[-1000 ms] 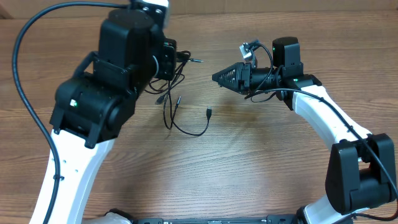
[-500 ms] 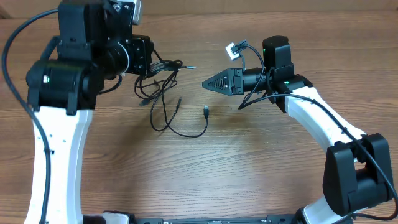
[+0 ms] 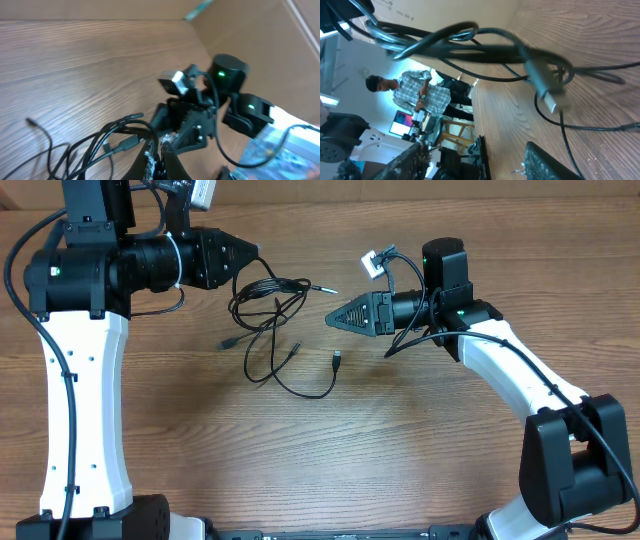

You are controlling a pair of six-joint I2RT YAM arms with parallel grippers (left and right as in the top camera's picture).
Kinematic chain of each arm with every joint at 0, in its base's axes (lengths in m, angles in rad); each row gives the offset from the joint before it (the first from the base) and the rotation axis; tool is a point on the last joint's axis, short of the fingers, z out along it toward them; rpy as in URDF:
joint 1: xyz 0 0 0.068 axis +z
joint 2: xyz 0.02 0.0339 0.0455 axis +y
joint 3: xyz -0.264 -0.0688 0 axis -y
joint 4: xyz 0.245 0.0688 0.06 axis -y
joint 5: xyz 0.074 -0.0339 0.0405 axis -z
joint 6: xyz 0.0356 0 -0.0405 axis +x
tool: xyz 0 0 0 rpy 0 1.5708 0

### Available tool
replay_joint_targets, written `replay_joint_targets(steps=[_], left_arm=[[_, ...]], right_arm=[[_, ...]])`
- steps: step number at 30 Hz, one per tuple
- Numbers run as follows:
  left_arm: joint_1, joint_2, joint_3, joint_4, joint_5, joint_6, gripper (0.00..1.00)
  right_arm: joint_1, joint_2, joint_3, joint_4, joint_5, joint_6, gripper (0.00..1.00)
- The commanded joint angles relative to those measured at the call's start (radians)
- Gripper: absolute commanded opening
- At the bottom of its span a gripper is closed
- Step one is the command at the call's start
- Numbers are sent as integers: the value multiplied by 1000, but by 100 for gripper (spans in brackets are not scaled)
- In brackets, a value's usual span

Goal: Untangle cables

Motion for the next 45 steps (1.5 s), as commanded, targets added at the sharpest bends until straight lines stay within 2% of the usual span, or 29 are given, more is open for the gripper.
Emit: replay_joint_targets(steps=[1,7,9,11,13,14,15,16,18,20,22,25,30,37,41,45], left_arm=[[3,15,21,0,124,90,4],[3,40,21,-12,165,109,4],[14,45,21,1,244,42,4],[57,45,21,79,205,-131,4],[122,45,21,147,102,-404,4],[156,45,20,163,99,-523,4],[177,45,20,169,150,-578,4],[190,45,20,204,261,-578,4],[177,43,21,316,437,-482,4],[172,43,21,331,376,-452,4],[174,45,20,242,254,-506,4],[123,45,20,223,298,-428,4],[76,45,20,251,308,-409,4],[75,45,20,213,341,-235,4],[77,45,20,197,347,-252,4],[52,46,20,152,294,-291,4]], right_arm=[[3,-27,-2,5,-26,25,63],[3,-27,-2,88,-43,199,65],[3,-27,-2,125,-40,257,62],[0,-27,-2,144,-27,275,57],[-7,-26,-2,142,-5,317,56],[-10,-26,-2,142,-6,323,56],[-13,-26,-2,140,-7,328,56],[-15,-26,-2,138,-9,329,56],[-15,-26,-2,138,-10,329,56],[-15,-26,-2,139,-6,329,56],[-12,-26,-2,140,-7,335,56],[5,-26,-2,139,0,336,50],[21,-26,-2,139,13,336,41],[-31,-26,-2,139,13,371,47],[-83,-26,-2,142,17,447,47],[-87,-26,-2,142,-60,435,47]])
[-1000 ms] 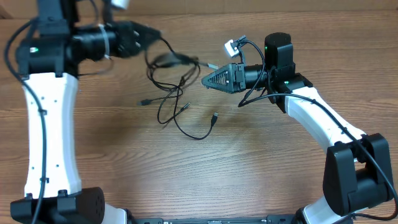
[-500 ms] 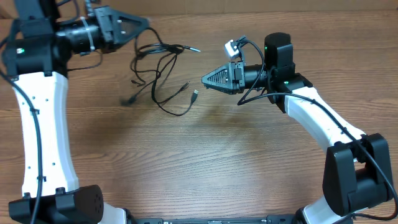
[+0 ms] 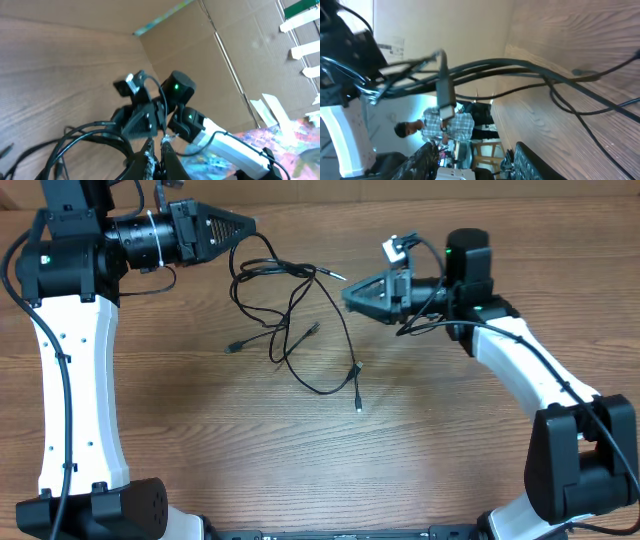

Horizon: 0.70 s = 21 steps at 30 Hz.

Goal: Untangle cables

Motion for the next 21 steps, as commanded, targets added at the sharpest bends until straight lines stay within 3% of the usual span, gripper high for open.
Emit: replay_joint_targets(steps=[1,6,9,15,21], left_arm=[[-24,-7,15,-27,-50,-24,4],[-77,-5,15,-111,-331,-212,4],[-116,-2,15,-153,-435,-366,4],[-156,-2,15,-207,-455,-589,4],[-167,-2,14,-208,-446,-706,4]], right_arm=[[15,-26,-2,5,-81,3,46],[69,-26,-2,66,-165,-97,46],[113,-26,-2,211,-252,-140,47],[169,-27,-2,472,-179,-96,47],[211,-26,-2,517,-27,-84,46]])
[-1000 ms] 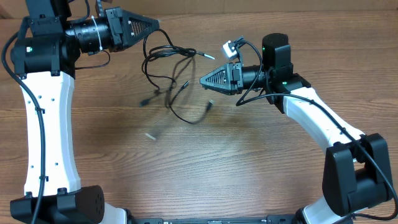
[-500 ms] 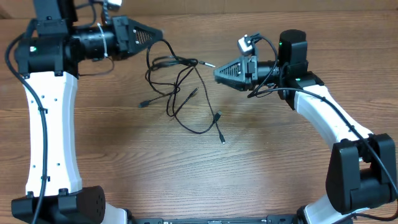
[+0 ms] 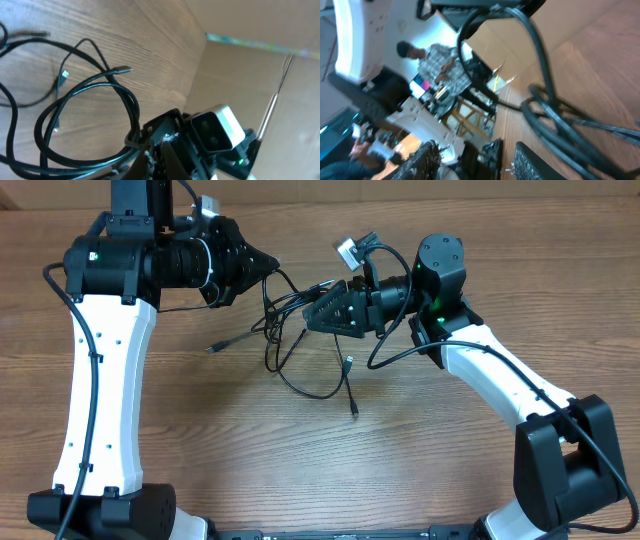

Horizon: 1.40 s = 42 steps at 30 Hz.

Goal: Untangle cables

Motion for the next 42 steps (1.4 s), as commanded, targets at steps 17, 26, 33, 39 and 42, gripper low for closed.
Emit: replay_joint_targets(steps=[17,26,33,39,42], left_arm=[[-50,-2,14,136,25,-212,4],[-52,-2,14,193,-281,198,4],[-53,0,14,175,-187,519,4],[-53,0,14,179,-105,733,4],[-53,0,14,158,-105,856,4]], right_arm=[[137,-26,0,71,224,-32,16],[84,-27,0,233,132,361,4],[62,-26,0,356,63,476,4],[67,-25,0,180,0,425,4],[42,-25,0,55,0,325,11]])
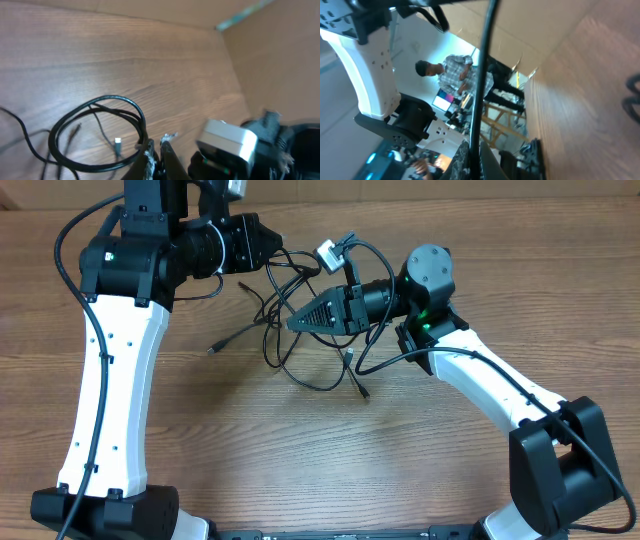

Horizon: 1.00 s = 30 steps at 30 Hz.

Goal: Untangle cables

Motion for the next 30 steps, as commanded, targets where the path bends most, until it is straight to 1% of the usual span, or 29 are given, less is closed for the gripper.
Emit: replay_joint_targets(steps=[1,2,4,6,7,9,10,12,14,17,18,19,21,22,24,25,28,30], left_arm=[[-1,0,14,-14,31,237,4],[-1,0,14,-25,31,266,4],[0,0,14,-48,31,322,4],[0,0,14,-62,31,346,5],[0,0,14,-70,32,355,5],[-1,0,14,-87,38,366,5],[-1,0,14,-98,45,373,5],[-1,0,14,-125,57,388,5],[-1,0,12,-148,69,415,5],[-1,0,3,-157,69,423,5],[-1,0,0,-157,69,421,5],[-1,0,0,-157,69,411,5],[-1,0,0,-152,69,377,5],[-1,0,0,-148,69,358,5],[-1,0,0,-143,70,341,5],[-1,0,0,-143,69,339,5],[-1,0,0,-143,70,345,5],[-1,0,0,-146,81,385,5]], right_arm=[[-35,-24,0,-91,-29,-122,24],[-49,-24,0,-145,-17,-157,34],[-83,-24,0,-305,50,-257,43],[-105,-24,0,-461,145,-346,56],[-113,-24,0,-548,209,-389,59],[-120,-24,0,-666,320,-429,61],[-122,-24,0,-711,369,-429,62],[-122,-24,0,-742,395,-424,64],[-122,-24,0,-743,392,-372,63],[-108,-24,0,-743,406,-224,61],[-103,-24,0,-743,422,-181,60],[-98,-24,0,-743,439,-145,56],[-89,-24,0,-754,495,-76,54],[-83,-24,0,-763,528,-48,56],[-74,-24,0,-791,603,12,71],[-71,-24,0,-806,633,42,75],[-69,-24,0,-828,690,135,84],[-69,-24,0,-824,726,182,89]])
